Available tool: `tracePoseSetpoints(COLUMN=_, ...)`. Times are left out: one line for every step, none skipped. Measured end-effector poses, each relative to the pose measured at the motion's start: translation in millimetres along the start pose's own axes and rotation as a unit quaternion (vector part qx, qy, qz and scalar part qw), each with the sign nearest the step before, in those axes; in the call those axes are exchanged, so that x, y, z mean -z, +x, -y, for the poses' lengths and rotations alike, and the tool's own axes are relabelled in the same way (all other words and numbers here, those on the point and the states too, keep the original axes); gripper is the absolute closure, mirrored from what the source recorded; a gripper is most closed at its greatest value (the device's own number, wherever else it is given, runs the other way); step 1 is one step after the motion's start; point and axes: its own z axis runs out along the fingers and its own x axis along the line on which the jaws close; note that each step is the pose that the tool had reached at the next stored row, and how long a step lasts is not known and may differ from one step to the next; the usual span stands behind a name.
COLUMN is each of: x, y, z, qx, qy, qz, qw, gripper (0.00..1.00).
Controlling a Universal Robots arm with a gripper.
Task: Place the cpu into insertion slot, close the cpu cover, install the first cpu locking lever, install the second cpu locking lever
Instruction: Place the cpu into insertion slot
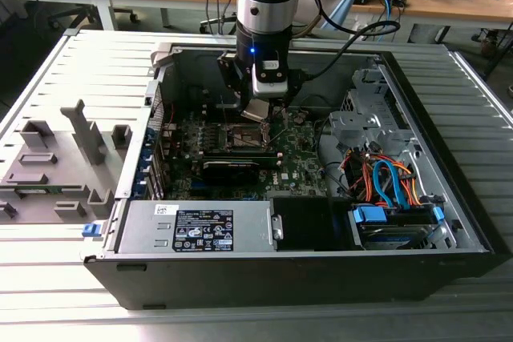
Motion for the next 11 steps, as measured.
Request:
tracePoseSetpoints(x=0.0, y=0.0, z=0.0, qx=0.0, qy=0.0, qz=0.0, qw=1.0, gripper=0.46)
tracePoseSetpoints(x=0.0, y=0.0, z=0.0, qx=-0.001, qy=0.0, qz=0.0001, qw=1.0, gripper=0.46)
tracePoseSetpoints(x=0.0, y=0.0, z=0.0, qx=-0.001, qy=0.0, qz=0.0001, qw=1.0, gripper=0.46)
tracePoseSetpoints(x=0.0, y=0.0, z=0.0, qx=-0.001, qy=0.0, qz=0.0001, qw=1.0, gripper=0.46)
tracePoseSetpoints(x=0.0, y=0.0, z=0.0, qx=-0.002, qy=-0.0001, qz=0.0002, qw=1.0, gripper=0.46)
tracePoseSetpoints(x=0.0, y=0.0, z=0.0, qx=-0.002, qy=-0.0001, qz=0.0002, qw=1.0, gripper=0.46)
tracePoseSetpoints(x=0.0, y=0.0, z=0.0, qx=-0.002, qy=-0.0001, qz=0.0002, qw=1.0, gripper=0.46)
tracePoseSetpoints(x=0.0, y=0.0, z=0.0, qx=-0.003, qy=-0.0001, qz=0.0002, qw=1.0, gripper=0.46)
tracePoseSetpoints(x=0.0, y=0.0, z=0.0, qx=-0.003, qy=-0.0001, qz=0.0003, qw=1.0, gripper=0.46)
tracePoseSetpoints(x=0.0, y=0.0, z=0.0, qx=-0.003, qy=-0.0001, qz=0.0003, qw=1.0, gripper=0.46)
tracePoseSetpoints(x=0.0, y=0.0, z=0.0, qx=-0.003, qy=-0.0001, qz=0.0003, qw=1.0, gripper=0.46)
